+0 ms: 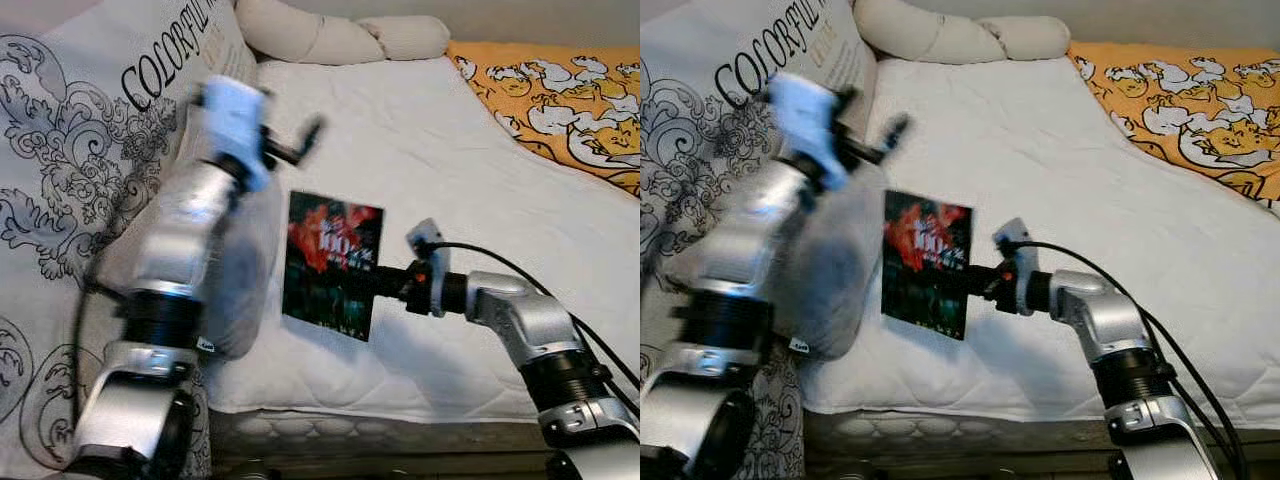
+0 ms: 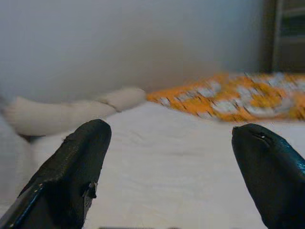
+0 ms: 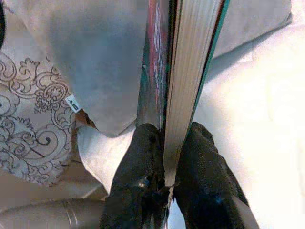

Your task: Clean up the room

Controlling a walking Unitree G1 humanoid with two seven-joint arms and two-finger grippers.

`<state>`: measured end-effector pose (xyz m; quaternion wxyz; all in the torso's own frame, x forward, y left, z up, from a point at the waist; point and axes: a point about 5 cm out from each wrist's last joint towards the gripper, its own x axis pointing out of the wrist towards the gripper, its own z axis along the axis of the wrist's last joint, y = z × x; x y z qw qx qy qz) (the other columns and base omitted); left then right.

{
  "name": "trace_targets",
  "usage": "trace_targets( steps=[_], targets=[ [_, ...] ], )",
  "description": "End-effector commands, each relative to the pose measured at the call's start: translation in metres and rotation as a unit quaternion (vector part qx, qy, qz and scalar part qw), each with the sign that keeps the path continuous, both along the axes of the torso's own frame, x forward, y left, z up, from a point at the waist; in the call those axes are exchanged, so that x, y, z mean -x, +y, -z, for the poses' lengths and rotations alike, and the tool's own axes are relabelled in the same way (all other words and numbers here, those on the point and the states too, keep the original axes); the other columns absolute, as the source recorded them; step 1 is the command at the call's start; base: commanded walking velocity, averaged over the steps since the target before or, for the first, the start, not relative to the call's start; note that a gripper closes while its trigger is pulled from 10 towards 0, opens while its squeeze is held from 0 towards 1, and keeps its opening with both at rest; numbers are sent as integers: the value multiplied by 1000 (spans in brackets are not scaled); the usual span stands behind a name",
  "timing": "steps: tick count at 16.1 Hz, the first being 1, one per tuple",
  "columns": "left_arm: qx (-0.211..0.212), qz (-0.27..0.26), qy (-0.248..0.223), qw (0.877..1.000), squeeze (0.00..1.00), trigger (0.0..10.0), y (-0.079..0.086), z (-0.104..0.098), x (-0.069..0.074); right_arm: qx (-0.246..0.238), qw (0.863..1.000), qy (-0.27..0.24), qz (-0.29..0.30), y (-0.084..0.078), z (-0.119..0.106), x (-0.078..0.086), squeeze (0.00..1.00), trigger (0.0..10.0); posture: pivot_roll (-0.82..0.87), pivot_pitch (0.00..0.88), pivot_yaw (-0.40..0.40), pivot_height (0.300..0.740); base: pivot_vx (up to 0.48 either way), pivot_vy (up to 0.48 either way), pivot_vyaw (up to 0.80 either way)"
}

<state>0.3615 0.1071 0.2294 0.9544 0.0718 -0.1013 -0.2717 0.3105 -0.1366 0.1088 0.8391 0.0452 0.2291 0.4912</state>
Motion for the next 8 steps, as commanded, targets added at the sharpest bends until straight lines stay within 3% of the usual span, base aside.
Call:
trace_targets(
  steps=[1, 3, 8],
  targets=[
    [-21, 7, 3, 1000, 0, 10000, -4, 2, -1, 4, 999, -46, -11, 3, -18, -6, 0, 10000, -24, 0, 32, 740, 0, 0, 0],
    [-80, 23, 20, 996, 0, 10000, -14, 20, -1, 35, 996, -79, -22, 5, -22, -6, 0, 10000, -26, 0, 36, 740, 0, 0, 0],
    [-135, -20, 72, 988, 0, 10000, 1, 44, -10, 42, 992, -118, -24, 5, -31, -7, 0, 10000, -28, 0, 35, 740, 0, 0, 0]
  ],
)
